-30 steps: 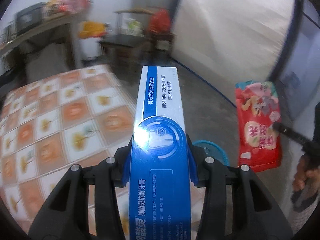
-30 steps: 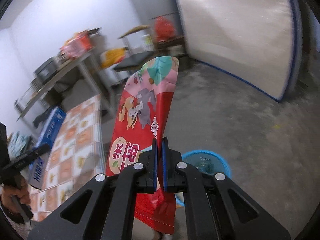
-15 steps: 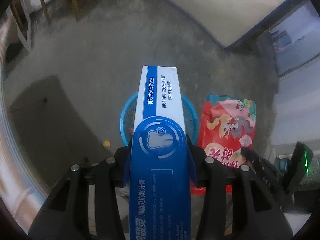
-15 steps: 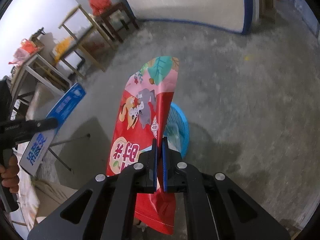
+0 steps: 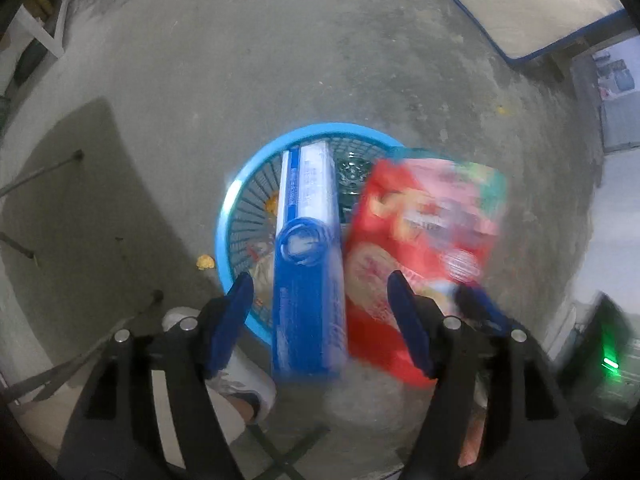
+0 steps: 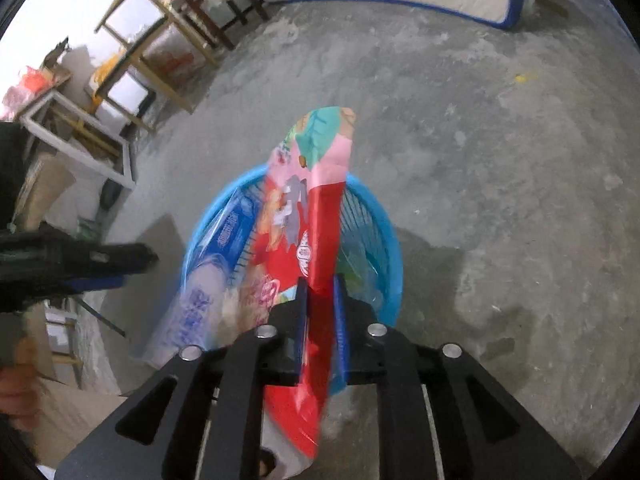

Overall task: Collect trash
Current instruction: 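Open the right tool to drop the snack bag while the left tool opens to drop the toothpaste box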

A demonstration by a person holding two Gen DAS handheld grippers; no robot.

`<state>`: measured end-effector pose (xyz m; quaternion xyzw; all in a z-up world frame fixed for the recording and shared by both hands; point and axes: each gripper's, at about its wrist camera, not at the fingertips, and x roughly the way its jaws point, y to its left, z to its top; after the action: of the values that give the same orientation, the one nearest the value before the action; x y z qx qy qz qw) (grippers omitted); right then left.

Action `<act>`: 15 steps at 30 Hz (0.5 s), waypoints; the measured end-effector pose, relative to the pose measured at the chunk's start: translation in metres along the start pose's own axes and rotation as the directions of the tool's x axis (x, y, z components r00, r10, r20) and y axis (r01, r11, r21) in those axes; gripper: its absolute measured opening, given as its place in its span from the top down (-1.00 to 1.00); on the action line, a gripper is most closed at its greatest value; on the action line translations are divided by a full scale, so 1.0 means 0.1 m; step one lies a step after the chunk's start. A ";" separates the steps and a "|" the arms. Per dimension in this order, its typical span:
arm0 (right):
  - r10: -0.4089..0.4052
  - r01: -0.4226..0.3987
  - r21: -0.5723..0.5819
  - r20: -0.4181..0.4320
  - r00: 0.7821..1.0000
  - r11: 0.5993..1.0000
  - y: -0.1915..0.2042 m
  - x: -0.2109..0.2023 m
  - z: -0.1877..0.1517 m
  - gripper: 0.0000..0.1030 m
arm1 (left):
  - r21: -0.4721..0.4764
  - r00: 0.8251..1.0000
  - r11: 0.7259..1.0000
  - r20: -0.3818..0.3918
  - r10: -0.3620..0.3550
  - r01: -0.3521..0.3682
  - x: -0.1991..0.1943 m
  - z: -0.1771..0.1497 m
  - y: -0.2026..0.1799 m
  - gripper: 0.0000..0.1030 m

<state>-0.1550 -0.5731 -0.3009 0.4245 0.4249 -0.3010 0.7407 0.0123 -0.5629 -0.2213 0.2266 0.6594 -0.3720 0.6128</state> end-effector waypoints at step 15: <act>-0.048 0.045 0.086 0.032 0.998 0.995 -0.39 -0.20 -0.10 0.18 | 0.139 0.943 0.985 0.301 -0.140 0.102 -1.68 -0.50 0.02 -0.33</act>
<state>-0.1997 -0.5810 -0.3001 0.4405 0.4090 -0.3431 0.7218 0.0060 -0.4967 -0.0585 0.1612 0.5439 -0.4794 0.6696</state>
